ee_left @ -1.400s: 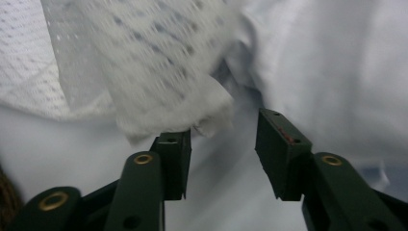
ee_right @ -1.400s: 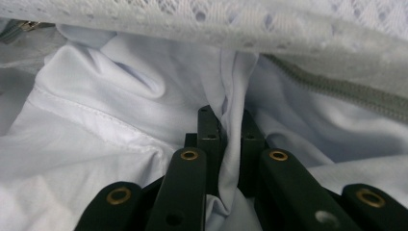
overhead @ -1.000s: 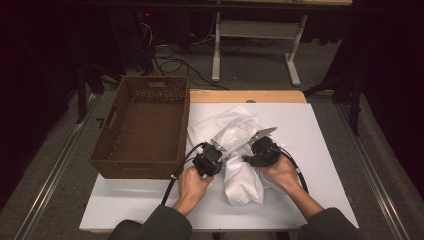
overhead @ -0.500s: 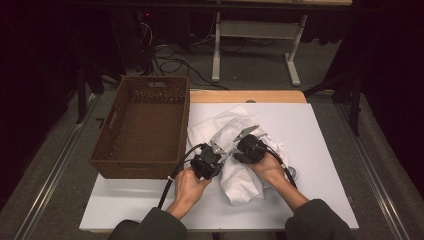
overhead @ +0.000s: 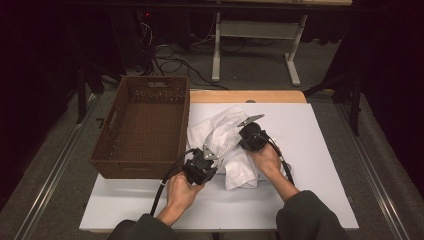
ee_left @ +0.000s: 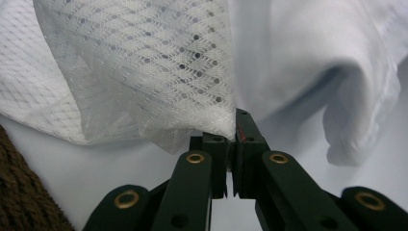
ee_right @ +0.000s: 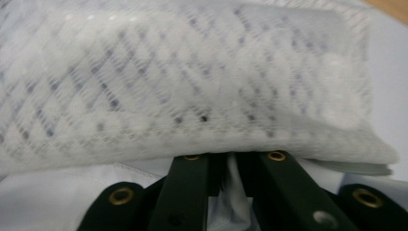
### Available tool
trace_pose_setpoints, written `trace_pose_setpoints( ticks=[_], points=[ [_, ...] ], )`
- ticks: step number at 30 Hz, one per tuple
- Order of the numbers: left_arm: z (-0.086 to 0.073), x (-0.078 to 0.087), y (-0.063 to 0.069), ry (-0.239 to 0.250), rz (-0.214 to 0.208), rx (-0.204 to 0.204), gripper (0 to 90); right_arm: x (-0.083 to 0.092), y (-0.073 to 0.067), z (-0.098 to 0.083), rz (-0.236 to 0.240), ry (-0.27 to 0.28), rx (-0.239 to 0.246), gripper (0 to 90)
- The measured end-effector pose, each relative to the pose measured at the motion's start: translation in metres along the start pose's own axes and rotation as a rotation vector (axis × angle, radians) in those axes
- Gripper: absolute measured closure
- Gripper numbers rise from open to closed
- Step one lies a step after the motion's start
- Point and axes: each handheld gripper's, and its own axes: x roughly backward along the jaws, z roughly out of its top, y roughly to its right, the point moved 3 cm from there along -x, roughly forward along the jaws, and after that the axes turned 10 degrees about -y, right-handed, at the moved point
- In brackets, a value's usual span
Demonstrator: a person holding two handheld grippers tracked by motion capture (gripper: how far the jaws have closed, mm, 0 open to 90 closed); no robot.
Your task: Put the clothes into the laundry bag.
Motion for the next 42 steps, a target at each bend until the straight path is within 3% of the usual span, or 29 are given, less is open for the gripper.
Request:
trace_pose_setpoints(
  ticks=[2,4,6,9,11,13,14,16,19,21,23,26,29,32,35,39,42],
  points=[
    [-0.001,-0.002,-0.001,0.008,-0.013,0.007,85.8,0.003,-0.006,-0.002,0.002,-0.004,0.044,72.1],
    [-0.002,-0.004,-0.002,0.000,-0.012,0.003,85.5,0.012,-0.012,-0.008,0.046,-0.006,0.097,60.5],
    [-0.002,-0.003,-0.003,0.005,-0.020,0.008,85.1,0.023,-0.017,-0.015,0.074,0.006,0.116,51.1],
    [-0.001,-0.003,-0.002,0.016,-0.016,0.014,84.5,0.030,-0.025,-0.023,0.110,-0.027,0.140,44.2],
    [-0.001,-0.002,-0.001,0.021,-0.014,0.011,84.6,0.025,-0.029,-0.025,0.097,-0.061,0.176,49.6],
    [-0.001,-0.001,-0.001,0.026,-0.014,0.011,84.9,0.016,-0.033,-0.024,0.093,-0.091,0.187,65.2],
    [-0.001,0.000,-0.001,0.025,-0.014,0.006,85.1,0.012,-0.033,-0.022,0.092,-0.094,0.198,74.7],
    [-0.002,0.000,0.000,0.022,-0.021,-0.006,85.4,0.008,-0.035,-0.015,0.058,-0.067,0.211,84.7],
    [-0.001,-0.001,0.003,0.019,-0.025,-0.023,85.5,0.006,-0.033,-0.001,0.023,0.002,0.158,85.6],
    [-0.002,-0.002,0.002,0.010,-0.018,-0.021,85.4,-0.002,-0.031,0.003,0.012,-0.021,0.116,82.0],
    [-0.004,-0.006,0.000,-0.002,-0.007,-0.018,85.2,-0.009,-0.030,0.002,0.037,-0.040,0.101,73.4],
    [-0.007,-0.011,-0.004,-0.031,-0.010,-0.007,85.3,0.005,-0.032,-0.006,0.065,-0.012,0.114,61.8],
    [-0.008,-0.013,-0.003,-0.053,-0.010,-0.007,85.4,0.031,-0.025,-0.021,0.085,0.034,0.114,60.5],
    [-0.009,-0.014,-0.004,-0.060,0.001,-0.006,85.4,0.054,-0.012,-0.037,0.092,0.076,0.088,64.7],
    [-0.009,-0.015,-0.005,-0.060,0.007,0.001,85.4,0.069,0.009,-0.049,0.063,0.116,0.039,72.1],
    [-0.010,-0.015,-0.006,-0.063,0.022,0.006,85.3,0.069,0.040,-0.057,-0.005,0.111,-0.044,74.9],
    [-0.010,-0.014,-0.007,-0.062,0.026,0.008,85.2,0.061,0.055,-0.058,-0.046,0.092,-0.091,72.7]
  ],
)
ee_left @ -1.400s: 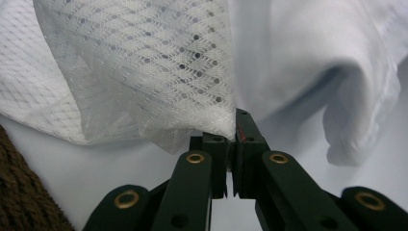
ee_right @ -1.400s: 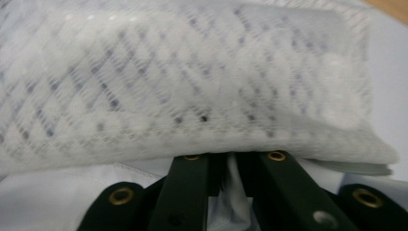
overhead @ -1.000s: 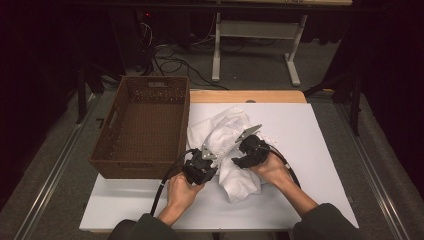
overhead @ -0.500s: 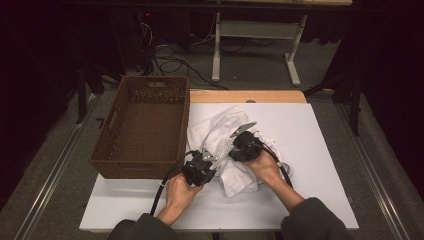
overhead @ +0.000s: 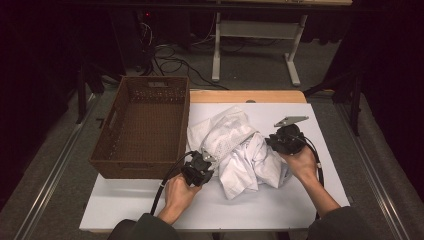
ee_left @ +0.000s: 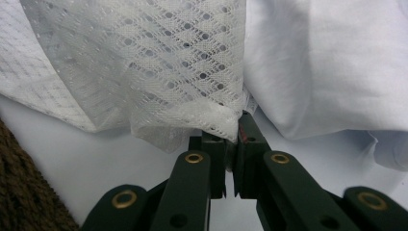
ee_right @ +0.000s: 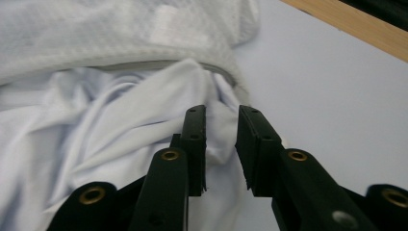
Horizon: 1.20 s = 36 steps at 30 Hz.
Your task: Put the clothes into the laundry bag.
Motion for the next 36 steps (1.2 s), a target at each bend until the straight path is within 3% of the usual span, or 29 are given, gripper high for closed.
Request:
trace_pose_setpoints(
  ticks=[4,7,10,12,15,17,18,21,22,26,29,31,33,36],
  points=[
    [0.000,0.001,0.000,0.008,0.002,0.004,85.2,-0.019,0.013,0.001,-0.016,-0.045,-0.060,62.7],
    [0.000,0.001,-0.001,0.010,0.003,0.004,85.1,-0.035,0.015,0.001,0.023,-0.084,-0.077,55.5],
    [0.001,0.000,0.000,0.015,-0.003,0.001,84.5,-0.052,0.008,0.000,0.073,-0.145,-0.055,50.7],
    [0.001,0.000,0.001,0.017,0.000,-0.004,84.2,-0.062,0.002,-0.002,0.072,-0.186,-0.029,49.3],
    [0.001,0.001,0.002,0.025,-0.002,-0.003,84.1,-0.074,-0.003,-0.005,0.092,-0.210,-0.041,48.0],
    [0.001,0.001,0.002,0.030,-0.006,-0.003,84.1,-0.076,-0.003,-0.006,0.121,-0.207,-0.054,57.7],
    [0.002,0.001,0.002,0.033,-0.011,-0.002,84.1,-0.076,-0.004,-0.007,0.141,-0.203,-0.036,65.5],
    [0.002,0.003,0.001,0.045,-0.011,-0.003,84.0,-0.073,-0.014,-0.009,0.120,-0.216,0.024,83.7],
    [0.002,0.004,0.001,0.050,-0.011,-0.001,84.0,-0.071,-0.018,-0.009,0.098,-0.219,0.035,85.4],
    [0.003,0.006,-0.001,0.070,-0.013,0.015,83.7,-0.063,-0.027,-0.019,0.101,-0.207,0.046,87.0],
    [0.004,0.005,-0.001,0.067,-0.013,0.011,83.7,-0.051,-0.036,-0.033,0.110,-0.229,0.053,84.6],
    [0.005,0.005,-0.001,0.065,-0.010,0.011,83.7,-0.043,-0.038,-0.036,0.099,-0.232,0.050,72.5],
    [0.004,0.005,-0.001,0.063,-0.006,0.010,83.7,-0.030,-0.035,-0.037,0.080,-0.184,0.041,61.9],
    [0.005,0.005,-0.002,0.066,-0.005,0.017,83.8,-0.015,-0.036,-0.035,0.084,-0.119,0.069,58.0]
  ],
)
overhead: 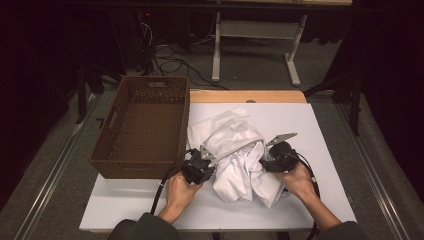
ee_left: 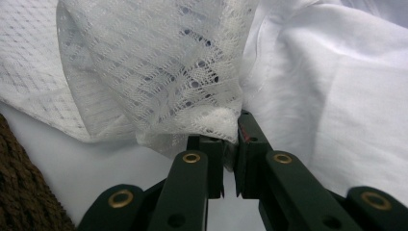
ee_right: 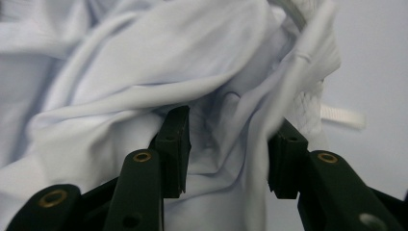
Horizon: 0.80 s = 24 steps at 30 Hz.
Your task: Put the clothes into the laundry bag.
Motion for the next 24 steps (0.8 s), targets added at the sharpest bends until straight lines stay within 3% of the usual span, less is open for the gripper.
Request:
trace_pose_setpoints(
  ticks=[5,9,13,18,21,23,24],
  points=[
    [0.002,0.002,0.001,0.016,-0.007,-0.006,83.9,0.010,-0.018,0.011,0.030,0.076,0.120,62.3],
    [0.003,0.003,0.004,0.026,-0.019,-0.019,84.2,0.002,-0.030,0.027,0.048,0.071,0.176,62.9],
    [0.003,0.004,0.004,0.025,-0.023,-0.025,84.4,-0.012,-0.040,0.047,0.041,0.029,0.221,63.8],
    [0.001,0.007,0.006,0.018,-0.021,-0.039,85.0,-0.036,-0.042,0.065,-0.008,-0.027,0.207,65.8],
    [-0.002,0.007,0.007,0.001,-0.013,-0.049,85.2,-0.051,-0.032,0.070,-0.085,-0.057,0.166,66.5],
    [-0.004,0.005,0.005,-0.008,-0.008,-0.043,85.1,-0.054,-0.025,0.071,-0.067,-0.054,0.115,65.9],
    [-0.004,0.004,0.005,-0.013,-0.006,-0.039,85.0,-0.053,-0.024,0.070,-0.060,-0.047,0.113,64.5]
  ],
)
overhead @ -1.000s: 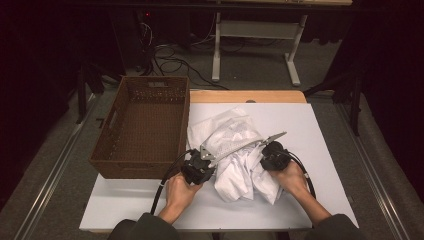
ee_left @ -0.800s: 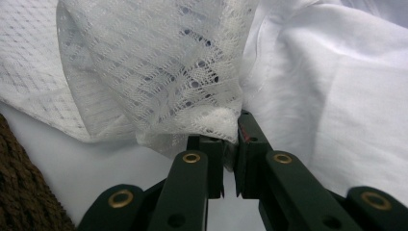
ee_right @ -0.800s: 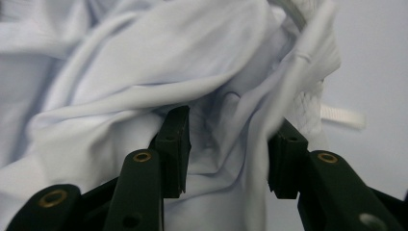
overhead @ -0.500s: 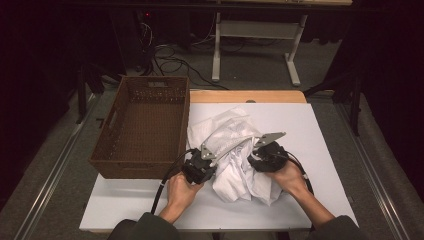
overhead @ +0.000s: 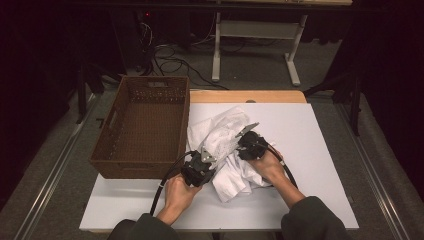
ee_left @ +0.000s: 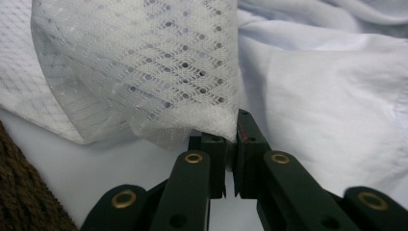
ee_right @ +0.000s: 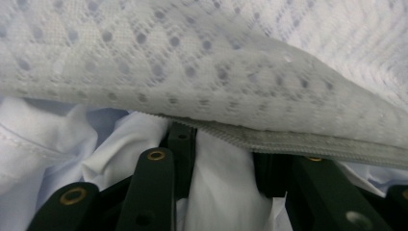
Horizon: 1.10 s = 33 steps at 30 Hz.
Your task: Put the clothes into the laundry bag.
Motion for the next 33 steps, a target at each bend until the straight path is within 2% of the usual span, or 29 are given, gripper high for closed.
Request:
trace_pose_setpoints(
  ticks=[2,5,9,11,13,16,17,18,19,20,21,24,25,26,28,31,33],
  points=[
    [0.000,-0.002,-0.001,-0.007,0.002,0.001,84.8,0.008,-0.001,-0.003,-0.008,0.005,0.018,58.3],
    [0.000,-0.003,-0.002,-0.005,0.003,0.004,84.6,0.031,-0.004,-0.011,0.021,0.062,0.018,50.2],
    [0.001,-0.003,-0.003,-0.002,-0.002,0.012,84.5,0.061,-0.014,-0.020,0.094,0.141,0.042,43.7],
    [0.001,-0.003,-0.003,0.006,-0.005,0.015,84.5,0.064,-0.023,-0.021,0.120,0.143,0.095,40.3],
    [0.002,-0.002,-0.003,0.012,-0.013,0.019,84.5,0.057,-0.033,-0.019,0.133,0.095,0.135,36.2],
    [0.002,-0.001,-0.003,0.021,-0.021,0.020,84.5,0.027,-0.043,-0.012,0.162,0.006,0.150,29.0],
    [0.002,-0.001,-0.003,0.022,-0.027,0.022,84.5,0.017,-0.045,-0.010,0.163,-0.021,0.137,27.6],
    [0.002,-0.001,-0.004,0.020,-0.029,0.021,84.5,0.007,-0.046,-0.007,0.147,-0.026,0.160,28.1],
    [0.002,-0.002,-0.004,0.018,-0.033,0.019,84.5,0.002,-0.049,-0.006,0.131,-0.059,0.142,30.8],
    [0.002,-0.003,-0.004,0.019,-0.038,0.021,84.4,-0.001,-0.048,-0.003,0.110,-0.047,0.181,34.3],
    [0.003,-0.003,-0.003,0.021,-0.045,0.019,84.4,-0.002,-0.049,-0.002,0.096,-0.051,0.176,40.3],
    [0.004,-0.003,-0.001,0.022,-0.048,0.013,84.4,0.005,-0.047,-0.002,0.083,-0.071,0.211,69.7],
    [0.004,-0.002,0.000,0.022,-0.044,0.009,84.4,0.007,-0.045,-0.003,0.096,-0.061,0.210,75.7],
    [0.004,-0.002,0.001,0.021,-0.046,0.005,84.5,0.011,-0.043,-0.003,0.107,-0.055,0.184,78.9],
    [0.004,0.000,0.003,0.023,-0.051,-0.003,84.9,0.015,-0.033,-0.004,0.136,-0.005,0.133,80.8],
    [0.005,0.004,0.005,0.028,-0.059,-0.017,85.2,0.019,-0.016,-0.004,0.173,0.037,0.014,81.3],
    [0.007,0.006,0.008,0.030,-0.063,-0.030,85.3,0.018,-0.009,-0.003,0.148,0.050,-0.017,81.3]
  ],
)
